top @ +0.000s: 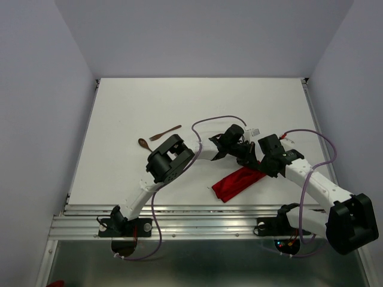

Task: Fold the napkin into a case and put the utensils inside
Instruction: Stuff the top corner of the smaller-rectangle-folded napkin into the folded napkin.

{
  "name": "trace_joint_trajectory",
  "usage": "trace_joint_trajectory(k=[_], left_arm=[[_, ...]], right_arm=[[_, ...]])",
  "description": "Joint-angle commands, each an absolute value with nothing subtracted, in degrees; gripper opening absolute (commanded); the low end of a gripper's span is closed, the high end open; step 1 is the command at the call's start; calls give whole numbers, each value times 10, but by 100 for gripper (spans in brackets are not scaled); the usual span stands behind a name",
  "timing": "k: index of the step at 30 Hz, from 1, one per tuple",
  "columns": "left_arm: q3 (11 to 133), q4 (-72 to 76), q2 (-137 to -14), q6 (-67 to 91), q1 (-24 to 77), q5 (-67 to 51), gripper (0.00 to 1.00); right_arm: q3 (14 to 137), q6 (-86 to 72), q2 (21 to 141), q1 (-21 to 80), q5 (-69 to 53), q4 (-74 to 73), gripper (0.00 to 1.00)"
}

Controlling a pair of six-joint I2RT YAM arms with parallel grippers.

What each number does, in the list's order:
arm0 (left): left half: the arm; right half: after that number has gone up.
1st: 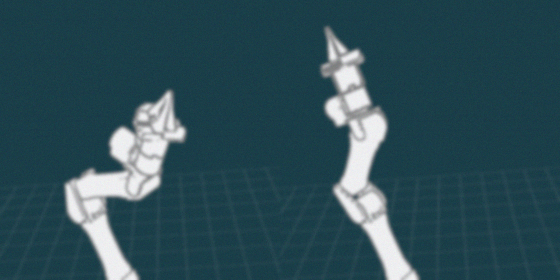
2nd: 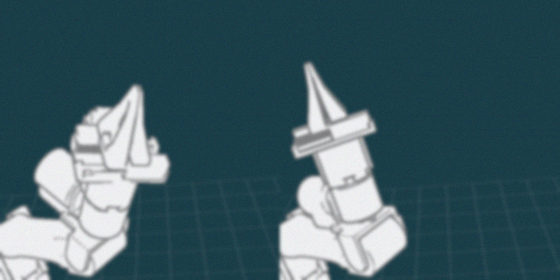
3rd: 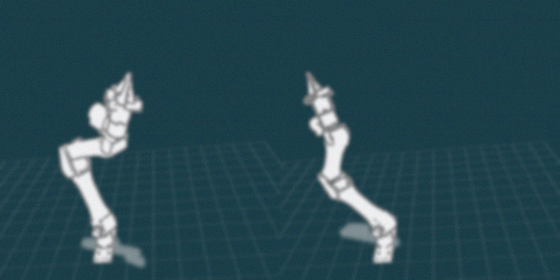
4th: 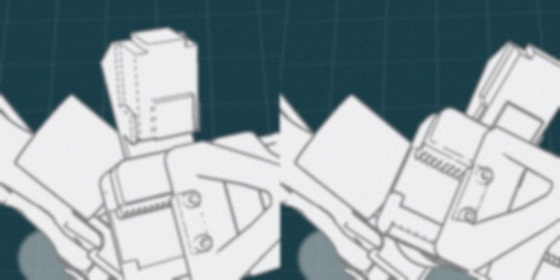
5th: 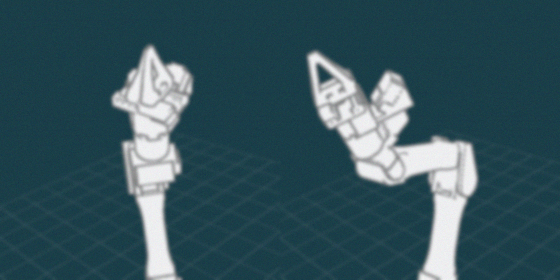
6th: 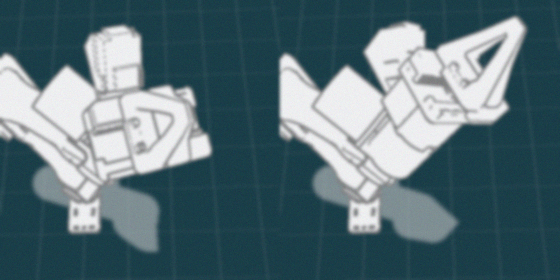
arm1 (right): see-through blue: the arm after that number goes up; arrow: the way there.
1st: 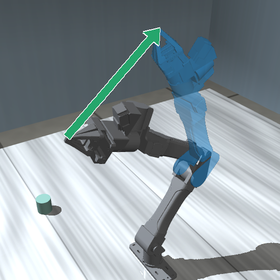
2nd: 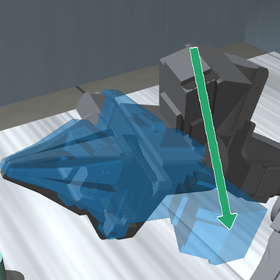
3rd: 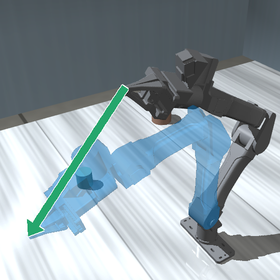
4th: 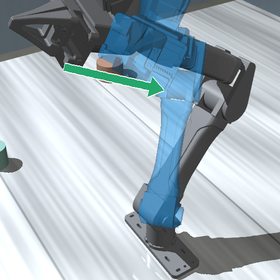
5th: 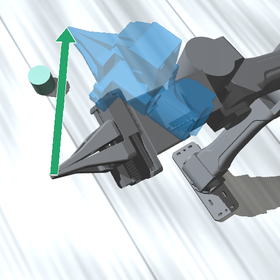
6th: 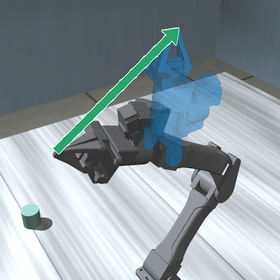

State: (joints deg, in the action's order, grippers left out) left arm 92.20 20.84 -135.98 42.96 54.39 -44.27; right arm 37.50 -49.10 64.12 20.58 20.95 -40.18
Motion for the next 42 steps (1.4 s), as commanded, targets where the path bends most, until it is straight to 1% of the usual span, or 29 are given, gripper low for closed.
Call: trace_joint_trajectory(k=[1, 5, 6, 7, 8, 9, 27, 42], left_arm=[[934, 223, -1370, 428, 548, -461, 0], [936, 218, -1374, 425, 548, -461, 0], [940, 212, -1375, 418, 548, -455, 0], [945, 194, -1375, 409, 550, -442, 0], [949, 186, -1375, 402, 551, -438, 0], [956, 180, -1377, 397, 553, -436, 0], [958, 177, -1398, 399, 553, -448, 0], [930, 186, -1373, 396, 553, -457, 0]], right_arm=[[374, -496, 641, 203, 214, -393, 24], [378, -497, 639, 203, 218, -397, 18], [379, -497, 637, 203, 219, -397, 14], [379, -497, 635, 203, 220, -397, 5], [379, -497, 635, 203, 221, -396, 1], [379, -497, 635, 203, 223, -396, 1], [381, -490, 632, 203, 177, -358, 1], [366, -504, 723, 203, 192, -323, 1]])
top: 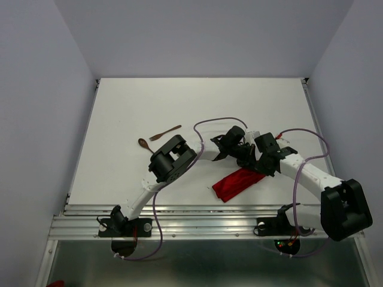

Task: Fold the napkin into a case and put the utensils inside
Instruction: Stuff the top corner of the smaller-rectangle-folded napkin into the folded napkin.

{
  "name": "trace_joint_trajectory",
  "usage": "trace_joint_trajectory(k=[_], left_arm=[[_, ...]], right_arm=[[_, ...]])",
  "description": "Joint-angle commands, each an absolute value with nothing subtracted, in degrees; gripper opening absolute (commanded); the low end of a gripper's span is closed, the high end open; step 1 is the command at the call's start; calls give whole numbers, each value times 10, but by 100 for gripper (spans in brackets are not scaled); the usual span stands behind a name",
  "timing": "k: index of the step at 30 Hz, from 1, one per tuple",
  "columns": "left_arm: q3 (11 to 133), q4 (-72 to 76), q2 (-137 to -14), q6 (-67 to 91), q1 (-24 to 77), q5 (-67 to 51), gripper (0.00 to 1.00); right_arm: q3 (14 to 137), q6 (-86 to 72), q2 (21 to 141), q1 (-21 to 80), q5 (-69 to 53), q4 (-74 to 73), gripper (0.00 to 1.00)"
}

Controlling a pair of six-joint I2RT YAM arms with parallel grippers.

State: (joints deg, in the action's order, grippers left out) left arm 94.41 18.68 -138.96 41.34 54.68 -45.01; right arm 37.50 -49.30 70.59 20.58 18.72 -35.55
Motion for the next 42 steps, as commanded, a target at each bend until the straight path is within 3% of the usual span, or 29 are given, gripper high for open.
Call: trace_joint_trajectory(k=[1, 17, 29, 37, 42], left_arm=[[927, 189, -1371, 396, 553, -457, 0], [856, 172, -1227, 362, 528, -454, 0], [613, 165, -1036, 331, 429, -375, 0], [559, 154, -1011, 324, 431, -325, 0], [551, 170, -1047, 330, 432, -309, 0]], right_arm=[[364, -506, 727, 203, 192, -321, 1], [345, -538, 763, 203, 205, -300, 1], [449, -470, 879, 203, 222, -236, 5], [535, -442, 861, 203, 208, -260, 23], [516, -443, 806, 203, 202, -279, 30]])
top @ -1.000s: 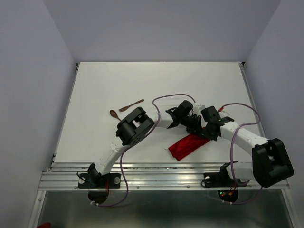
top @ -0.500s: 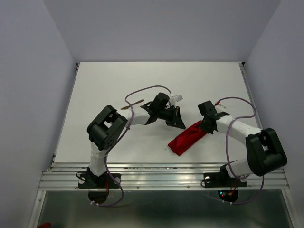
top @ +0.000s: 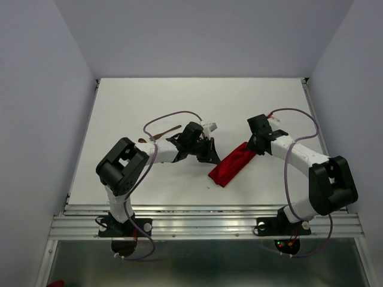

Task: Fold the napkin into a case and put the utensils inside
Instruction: Stuff the top corner of the smaller-rectangle-folded napkin into the folded napkin.

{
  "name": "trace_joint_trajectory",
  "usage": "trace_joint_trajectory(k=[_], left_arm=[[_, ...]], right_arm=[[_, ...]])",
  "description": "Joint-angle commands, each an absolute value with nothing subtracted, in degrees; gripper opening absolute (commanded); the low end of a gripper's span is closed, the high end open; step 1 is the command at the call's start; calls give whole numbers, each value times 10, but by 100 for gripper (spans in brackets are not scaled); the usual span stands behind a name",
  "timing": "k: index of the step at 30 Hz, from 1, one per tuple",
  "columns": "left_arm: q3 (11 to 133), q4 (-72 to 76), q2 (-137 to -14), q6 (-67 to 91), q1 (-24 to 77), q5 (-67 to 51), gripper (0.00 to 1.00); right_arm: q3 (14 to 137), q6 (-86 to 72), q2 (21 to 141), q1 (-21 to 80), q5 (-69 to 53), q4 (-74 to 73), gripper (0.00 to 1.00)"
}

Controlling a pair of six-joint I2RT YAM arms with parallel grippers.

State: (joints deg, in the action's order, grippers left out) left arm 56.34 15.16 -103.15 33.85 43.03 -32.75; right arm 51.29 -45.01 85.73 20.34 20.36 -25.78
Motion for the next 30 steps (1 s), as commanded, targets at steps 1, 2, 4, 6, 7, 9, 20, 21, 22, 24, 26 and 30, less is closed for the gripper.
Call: trace_joint_trajectory(k=[1, 2, 4, 6, 7, 9, 20, 21, 22, 24, 26, 30], left_arm=[[551, 173, -1052, 334, 432, -309, 0], [550, 180, -1061, 337, 432, -309, 0], [554, 185, -1071, 339, 435, -309, 0], [559, 185, -1077, 338, 438, -310, 0], [560, 185, -1079, 338, 439, -310, 0], [562, 185, -1085, 337, 443, -313, 0], [583, 188, -1099, 346, 482, -323, 0], [585, 188, -1100, 348, 487, -325, 0], [591, 187, -1104, 345, 493, -331, 0], [597, 186, -1105, 338, 494, -339, 0], [603, 177, -1095, 323, 486, -343, 0], [592, 182, -1047, 316, 464, -348, 0]], right_arm=[[499, -447, 796, 203, 202, -280, 32], [490, -449, 778, 203, 200, -284, 32], [463, -458, 762, 203, 196, -293, 32], [445, -461, 743, 203, 187, -294, 32], [429, -466, 737, 203, 185, -294, 32], [416, -469, 730, 203, 184, -293, 32], [399, -479, 729, 203, 165, -280, 32], [398, -479, 729, 203, 160, -279, 32], [397, -477, 726, 203, 145, -277, 32], [394, -476, 721, 203, 129, -269, 33], [388, -476, 709, 203, 119, -268, 34], [388, -468, 698, 203, 106, -270, 43]])
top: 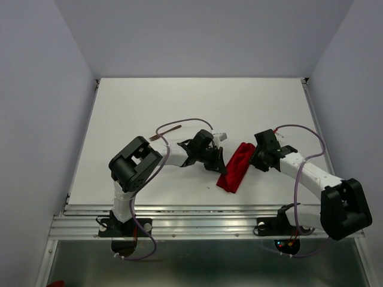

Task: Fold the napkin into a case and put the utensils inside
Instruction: Stuff the top corner of the smaller-rectangle-folded napkin into the folded napkin.

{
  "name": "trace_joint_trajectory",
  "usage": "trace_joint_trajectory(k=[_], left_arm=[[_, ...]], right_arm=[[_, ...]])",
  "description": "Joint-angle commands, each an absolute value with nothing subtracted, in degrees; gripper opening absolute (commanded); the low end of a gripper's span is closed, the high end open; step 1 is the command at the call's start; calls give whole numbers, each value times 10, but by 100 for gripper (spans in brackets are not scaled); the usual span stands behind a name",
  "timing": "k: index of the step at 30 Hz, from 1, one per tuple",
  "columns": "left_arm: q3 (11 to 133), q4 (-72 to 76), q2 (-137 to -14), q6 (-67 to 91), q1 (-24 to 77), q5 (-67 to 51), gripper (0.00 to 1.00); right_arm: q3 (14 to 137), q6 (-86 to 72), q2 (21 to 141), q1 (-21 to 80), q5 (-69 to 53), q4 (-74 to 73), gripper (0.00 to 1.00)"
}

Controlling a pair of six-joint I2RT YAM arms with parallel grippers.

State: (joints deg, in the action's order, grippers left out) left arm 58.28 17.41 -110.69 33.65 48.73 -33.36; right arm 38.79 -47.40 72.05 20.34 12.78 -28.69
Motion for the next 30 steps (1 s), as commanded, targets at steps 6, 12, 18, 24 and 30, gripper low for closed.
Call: trace_joint_trajectory(k=[6, 12, 18, 24, 30], left_arm=[[587, 156, -995, 302, 439, -338, 0], [565, 168, -998, 311, 426, -342, 0], [605, 207, -1059, 333, 430, -388, 0], [700, 216, -1138, 362, 435, -417, 0], [773, 177, -1193, 365, 435, -395, 0]], right_arm=[[395, -469, 700, 203, 84, -256, 61], [417, -476, 727, 203, 61, -234, 67], [477, -447, 776, 203, 170, -290, 54], [542, -397, 825, 203, 234, -313, 49], [582, -377, 886, 203, 233, -313, 47]])
